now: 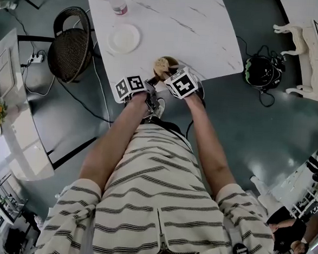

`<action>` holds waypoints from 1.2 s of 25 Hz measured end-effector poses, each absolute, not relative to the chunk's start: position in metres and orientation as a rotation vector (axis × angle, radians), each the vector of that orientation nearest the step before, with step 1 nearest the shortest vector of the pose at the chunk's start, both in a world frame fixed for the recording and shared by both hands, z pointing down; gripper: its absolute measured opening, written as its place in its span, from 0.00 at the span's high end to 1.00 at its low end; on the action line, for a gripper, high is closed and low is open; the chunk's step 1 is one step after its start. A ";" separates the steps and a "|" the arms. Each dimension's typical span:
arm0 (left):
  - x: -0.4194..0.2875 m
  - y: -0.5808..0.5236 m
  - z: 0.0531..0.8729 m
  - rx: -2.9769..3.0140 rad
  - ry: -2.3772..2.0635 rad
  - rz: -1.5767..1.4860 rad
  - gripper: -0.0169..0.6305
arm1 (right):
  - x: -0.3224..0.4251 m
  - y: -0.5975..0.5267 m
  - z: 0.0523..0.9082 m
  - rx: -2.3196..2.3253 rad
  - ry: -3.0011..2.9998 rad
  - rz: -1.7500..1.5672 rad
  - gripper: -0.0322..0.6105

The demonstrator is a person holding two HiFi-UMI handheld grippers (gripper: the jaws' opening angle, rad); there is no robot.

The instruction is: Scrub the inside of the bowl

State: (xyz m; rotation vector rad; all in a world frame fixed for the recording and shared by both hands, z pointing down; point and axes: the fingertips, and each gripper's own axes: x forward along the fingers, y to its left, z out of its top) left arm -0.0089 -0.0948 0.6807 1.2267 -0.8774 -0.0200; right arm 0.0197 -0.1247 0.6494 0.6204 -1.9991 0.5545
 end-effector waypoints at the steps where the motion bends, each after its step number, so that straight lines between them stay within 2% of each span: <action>1: -0.009 -0.095 0.681 1.227 -0.876 -0.018 0.96 | 0.021 -0.123 0.649 0.618 -1.997 0.555 0.86; 30: -0.011 -0.093 0.682 1.230 -0.875 -0.008 0.96 | 0.051 -0.133 0.653 0.675 -1.925 0.465 0.86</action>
